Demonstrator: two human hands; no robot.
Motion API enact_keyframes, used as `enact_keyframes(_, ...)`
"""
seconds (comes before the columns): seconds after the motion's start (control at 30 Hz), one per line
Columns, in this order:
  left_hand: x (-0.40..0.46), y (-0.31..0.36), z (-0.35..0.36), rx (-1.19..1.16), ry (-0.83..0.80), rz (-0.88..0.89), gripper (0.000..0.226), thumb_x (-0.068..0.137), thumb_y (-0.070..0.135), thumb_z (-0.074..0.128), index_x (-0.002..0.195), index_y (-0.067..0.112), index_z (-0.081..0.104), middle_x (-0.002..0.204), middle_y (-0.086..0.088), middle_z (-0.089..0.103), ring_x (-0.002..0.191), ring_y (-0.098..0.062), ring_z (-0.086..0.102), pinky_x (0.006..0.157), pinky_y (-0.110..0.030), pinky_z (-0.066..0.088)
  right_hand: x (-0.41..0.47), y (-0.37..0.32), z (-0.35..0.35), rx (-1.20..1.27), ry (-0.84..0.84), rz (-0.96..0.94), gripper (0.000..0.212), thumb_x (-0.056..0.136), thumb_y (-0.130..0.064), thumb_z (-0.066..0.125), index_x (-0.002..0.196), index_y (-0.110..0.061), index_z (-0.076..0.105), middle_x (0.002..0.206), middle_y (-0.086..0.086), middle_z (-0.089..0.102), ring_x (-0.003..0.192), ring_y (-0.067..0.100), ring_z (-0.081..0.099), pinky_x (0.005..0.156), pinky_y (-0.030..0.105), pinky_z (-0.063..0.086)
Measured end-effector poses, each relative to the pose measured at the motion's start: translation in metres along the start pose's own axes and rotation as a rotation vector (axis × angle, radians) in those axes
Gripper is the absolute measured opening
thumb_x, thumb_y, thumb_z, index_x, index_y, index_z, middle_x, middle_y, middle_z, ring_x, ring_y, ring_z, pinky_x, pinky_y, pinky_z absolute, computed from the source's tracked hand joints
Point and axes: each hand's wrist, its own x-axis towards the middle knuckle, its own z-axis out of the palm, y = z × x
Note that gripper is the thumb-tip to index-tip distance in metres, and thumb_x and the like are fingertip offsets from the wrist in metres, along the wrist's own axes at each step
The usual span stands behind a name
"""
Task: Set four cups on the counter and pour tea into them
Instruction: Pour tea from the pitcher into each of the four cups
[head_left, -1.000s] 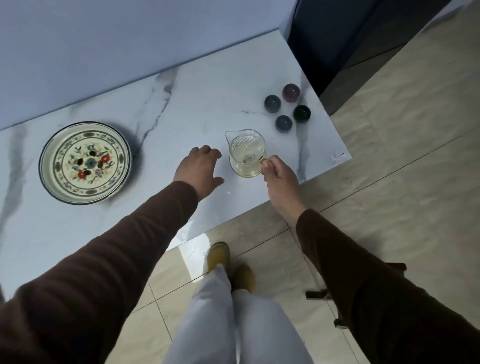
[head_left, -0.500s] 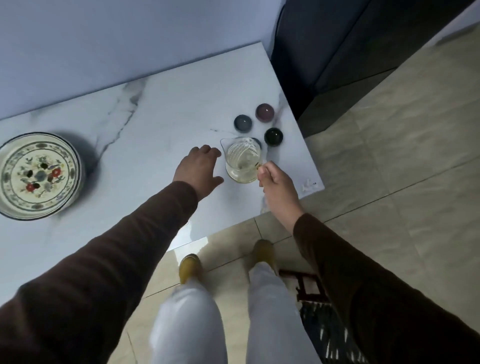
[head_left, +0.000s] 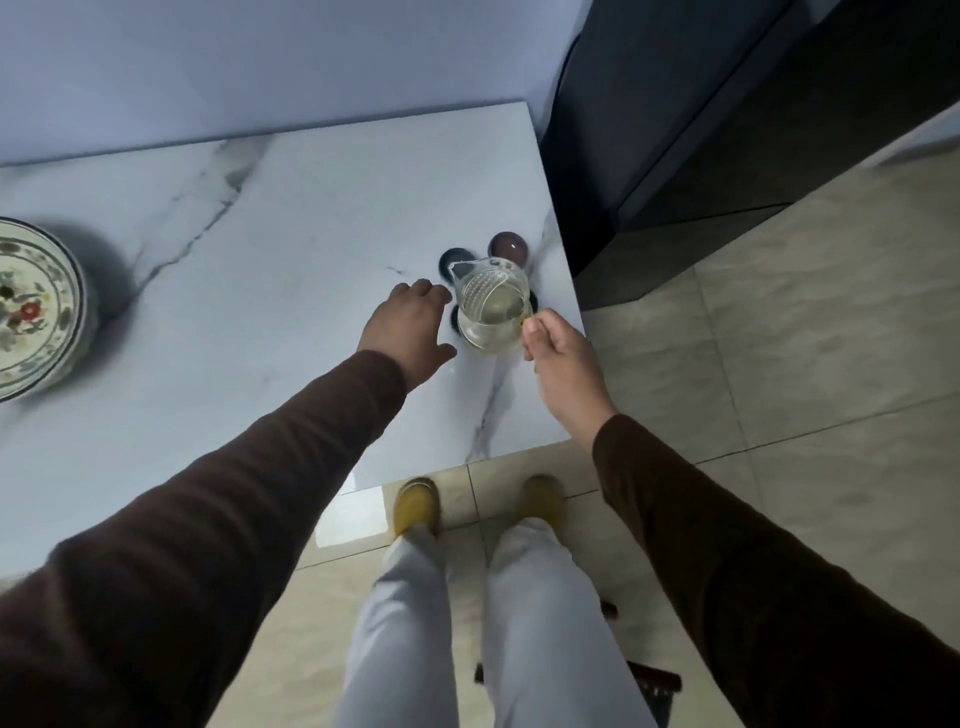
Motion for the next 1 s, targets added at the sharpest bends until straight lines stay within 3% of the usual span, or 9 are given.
enact_keyframes(0.3, 0.033, 0.028, 0.032, -0.083, 0.092, -0.192, 0.061, 0.078, 0.029, 0.074, 0.133, 0.013, 0.050, 0.128, -0.009, 0.054, 0.120, -0.030, 0.048, 0.095, -0.041, 0.045, 0.053, 0.036, -0.045, -0.049, -0.065, -0.137, 0.029, 0.101, -0.025, 0.044, 0.074, -0.015, 0.047, 0.072, 0.011, 0.053, 0.066, 0.021, 0.046, 0.062, 0.041, 0.040)
enact_keyframes(0.47, 0.062, 0.027, 0.040, -0.075, 0.162, -0.259, 0.063, 0.078, 0.030, 0.074, 0.134, 0.012, 0.049, 0.130, -0.010, 0.054, 0.122, -0.031, 0.048, 0.101, -0.041, 0.042, 0.095, 0.058, -0.058, -0.094, -0.092, -0.232, 0.033, 0.101, -0.031, 0.045, 0.078, -0.007, 0.052, 0.075, 0.014, 0.059, 0.074, 0.036, 0.054, 0.066, 0.044, 0.044)
enact_keyframes(0.63, 0.091, 0.013, 0.048, -0.038, 0.204, -0.240, 0.066, 0.078, 0.032, 0.075, 0.137, 0.014, 0.048, 0.133, -0.008, 0.053, 0.124, -0.030, 0.048, 0.100, -0.043, 0.044, 0.130, 0.064, -0.055, -0.192, -0.017, -0.356, 0.033, 0.100, -0.040, 0.045, 0.070, -0.026, 0.049, 0.070, -0.008, 0.056, 0.070, 0.019, 0.054, 0.062, 0.033, 0.039)
enact_keyframes(0.77, 0.108, -0.009, 0.061, -0.012, 0.224, -0.211, 0.069, 0.077, 0.035, 0.075, 0.137, 0.014, 0.048, 0.133, -0.009, 0.053, 0.123, -0.030, 0.050, 0.101, -0.042, 0.044, 0.153, 0.065, -0.049, -0.274, 0.047, -0.458, 0.037, 0.098, -0.045, 0.046, 0.075, -0.019, 0.058, 0.072, -0.003, 0.065, 0.069, 0.018, 0.059, 0.058, 0.030, 0.038)
enact_keyframes(1.0, 0.134, -0.047, 0.091, -0.068, 0.266, -0.141, 0.073, 0.074, 0.044, 0.078, 0.136, 0.017, 0.051, 0.130, -0.006, 0.056, 0.120, -0.025, 0.053, 0.098, -0.033, 0.042, 0.184, 0.067, -0.039, -0.435, 0.133, -0.611, 0.044, 0.095, -0.052, 0.045, 0.078, -0.014, 0.061, 0.072, 0.001, 0.065, 0.074, 0.023, 0.060, 0.069, 0.039, 0.048)
